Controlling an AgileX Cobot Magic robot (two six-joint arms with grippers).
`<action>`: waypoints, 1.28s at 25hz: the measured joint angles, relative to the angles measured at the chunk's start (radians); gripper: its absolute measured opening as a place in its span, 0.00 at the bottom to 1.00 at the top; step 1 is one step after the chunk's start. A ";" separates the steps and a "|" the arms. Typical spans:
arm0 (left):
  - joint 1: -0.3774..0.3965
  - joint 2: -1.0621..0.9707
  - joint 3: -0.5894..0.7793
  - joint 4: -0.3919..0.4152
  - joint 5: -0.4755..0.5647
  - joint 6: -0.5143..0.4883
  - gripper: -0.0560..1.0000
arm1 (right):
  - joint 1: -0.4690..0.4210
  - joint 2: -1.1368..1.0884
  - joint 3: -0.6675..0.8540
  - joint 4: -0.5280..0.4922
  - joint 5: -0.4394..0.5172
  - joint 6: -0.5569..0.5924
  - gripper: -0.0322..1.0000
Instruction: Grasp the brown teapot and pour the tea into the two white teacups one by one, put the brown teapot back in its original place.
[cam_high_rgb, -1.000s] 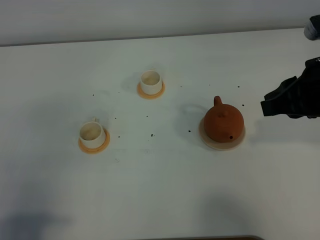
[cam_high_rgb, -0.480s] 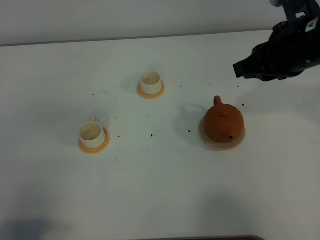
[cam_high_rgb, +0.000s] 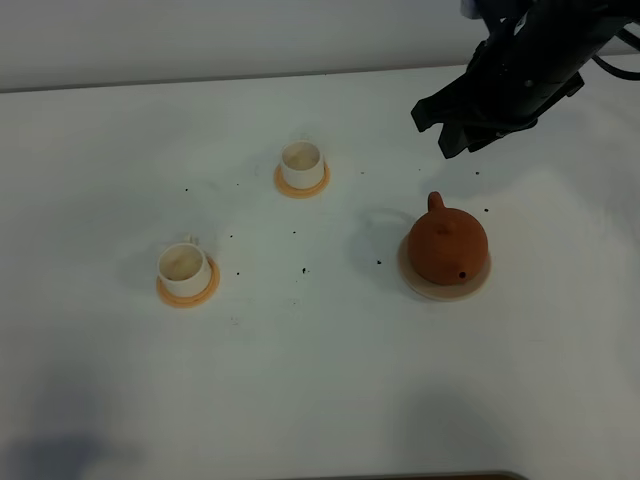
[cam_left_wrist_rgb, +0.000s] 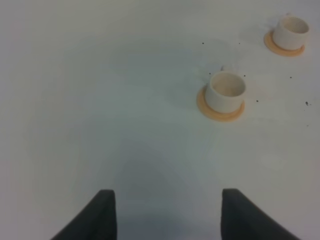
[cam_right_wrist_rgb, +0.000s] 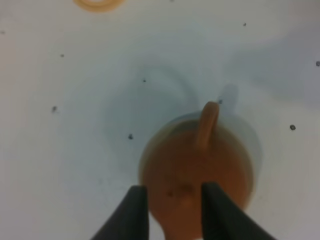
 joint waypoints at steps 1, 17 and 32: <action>0.000 0.000 0.000 0.000 0.000 0.000 0.50 | 0.000 0.034 -0.021 -0.003 0.009 0.000 0.30; 0.000 0.000 0.000 0.000 0.000 0.000 0.50 | 0.000 0.292 -0.218 -0.194 0.022 0.202 0.45; 0.000 0.000 0.000 0.000 0.000 0.000 0.50 | 0.048 0.324 -0.228 -0.185 0.037 0.202 0.45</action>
